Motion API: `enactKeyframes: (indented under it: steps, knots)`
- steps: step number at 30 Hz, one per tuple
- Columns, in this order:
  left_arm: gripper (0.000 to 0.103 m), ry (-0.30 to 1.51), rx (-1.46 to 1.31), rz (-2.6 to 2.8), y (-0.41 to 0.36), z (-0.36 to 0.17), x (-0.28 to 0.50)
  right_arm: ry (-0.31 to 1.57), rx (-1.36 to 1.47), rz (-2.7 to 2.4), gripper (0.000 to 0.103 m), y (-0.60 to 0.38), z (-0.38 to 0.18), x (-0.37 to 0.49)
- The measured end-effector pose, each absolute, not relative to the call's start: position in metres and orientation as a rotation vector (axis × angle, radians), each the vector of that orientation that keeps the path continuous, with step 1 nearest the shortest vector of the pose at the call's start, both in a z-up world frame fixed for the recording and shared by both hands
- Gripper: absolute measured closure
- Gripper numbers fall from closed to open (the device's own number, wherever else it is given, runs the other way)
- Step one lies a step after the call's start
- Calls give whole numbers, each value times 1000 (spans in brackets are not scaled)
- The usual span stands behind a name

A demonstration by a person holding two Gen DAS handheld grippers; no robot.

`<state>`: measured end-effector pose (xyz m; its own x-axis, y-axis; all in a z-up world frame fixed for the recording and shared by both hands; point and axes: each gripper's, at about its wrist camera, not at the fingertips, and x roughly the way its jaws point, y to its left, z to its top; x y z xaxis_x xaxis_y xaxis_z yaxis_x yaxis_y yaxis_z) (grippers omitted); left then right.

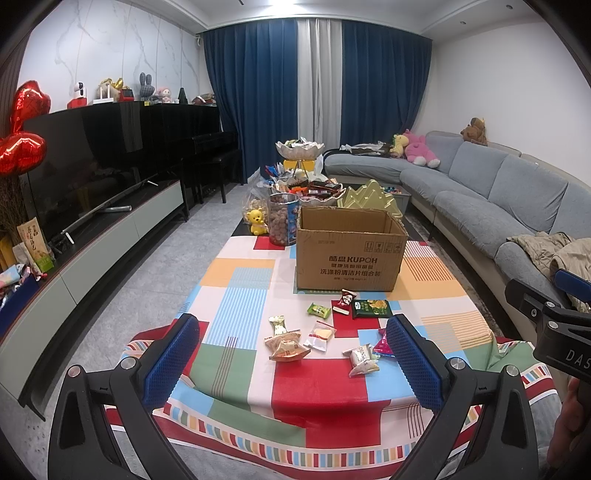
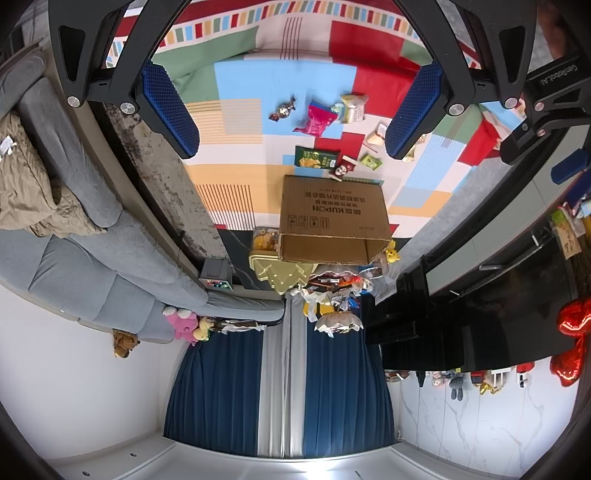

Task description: Organize snacks

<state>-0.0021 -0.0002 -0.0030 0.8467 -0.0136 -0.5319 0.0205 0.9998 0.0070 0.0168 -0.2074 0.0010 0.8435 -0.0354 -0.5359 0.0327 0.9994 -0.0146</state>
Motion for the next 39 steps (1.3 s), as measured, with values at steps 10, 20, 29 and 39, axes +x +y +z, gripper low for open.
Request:
enactKeyframes:
  steps: [10, 20, 29, 39]
  knots:
    - [0, 560, 12, -18, 0, -3, -2, 562, -5, -37, 1, -209, 4, 17]
    - [0, 561, 13, -18, 0, -4, -2, 570, -2, -39, 1, -214, 17, 14]
    - [0, 576, 18, -11, 2, -11, 3, 579, -2, -41, 1, -214, 12, 20]
    - [0, 598, 26, 1, 4, -16, 17, 609, -7, -41, 1, -210, -2, 34]
